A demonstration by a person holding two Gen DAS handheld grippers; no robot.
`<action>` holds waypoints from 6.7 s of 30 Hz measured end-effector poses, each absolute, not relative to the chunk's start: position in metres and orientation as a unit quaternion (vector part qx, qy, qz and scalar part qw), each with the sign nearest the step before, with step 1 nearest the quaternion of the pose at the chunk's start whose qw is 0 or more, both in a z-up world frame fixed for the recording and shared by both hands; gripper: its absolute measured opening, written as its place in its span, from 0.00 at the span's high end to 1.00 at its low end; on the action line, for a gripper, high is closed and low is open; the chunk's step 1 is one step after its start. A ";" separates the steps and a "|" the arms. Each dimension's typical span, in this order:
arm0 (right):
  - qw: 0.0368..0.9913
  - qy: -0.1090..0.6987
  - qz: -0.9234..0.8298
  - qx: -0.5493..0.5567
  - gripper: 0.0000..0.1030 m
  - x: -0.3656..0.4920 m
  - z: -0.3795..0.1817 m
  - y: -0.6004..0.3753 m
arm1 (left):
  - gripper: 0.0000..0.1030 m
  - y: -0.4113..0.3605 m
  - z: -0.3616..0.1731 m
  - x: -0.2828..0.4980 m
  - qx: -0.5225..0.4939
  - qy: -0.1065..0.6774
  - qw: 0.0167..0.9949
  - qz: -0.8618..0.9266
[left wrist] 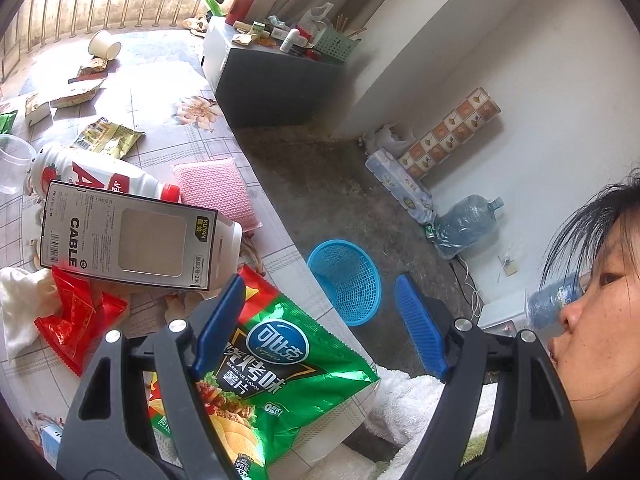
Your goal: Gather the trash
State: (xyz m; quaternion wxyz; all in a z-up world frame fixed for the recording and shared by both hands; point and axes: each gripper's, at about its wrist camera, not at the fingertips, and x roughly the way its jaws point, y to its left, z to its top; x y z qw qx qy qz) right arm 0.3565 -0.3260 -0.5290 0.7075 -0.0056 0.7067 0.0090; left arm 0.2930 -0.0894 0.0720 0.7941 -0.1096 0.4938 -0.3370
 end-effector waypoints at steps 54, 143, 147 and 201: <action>0.690 0.632 -0.036 0.351 0.53 0.235 -0.518 -0.378 | 0.29 -0.060 0.061 0.293 -0.146 0.485 0.796 -0.330; 0.708 0.565 0.063 0.419 0.49 0.271 -0.464 -0.402 | 0.29 -0.056 0.052 0.292 -0.172 0.483 0.795 -0.324; 0.636 0.564 0.046 0.525 0.47 0.280 -0.516 -0.381 | 0.29 -0.055 0.050 0.294 -0.173 0.485 0.794 -0.322; 0.563 0.507 0.002 0.653 0.97 0.301 -0.513 -0.401 | 0.29 -0.048 0.035 0.301 -0.181 0.490 0.793 -0.313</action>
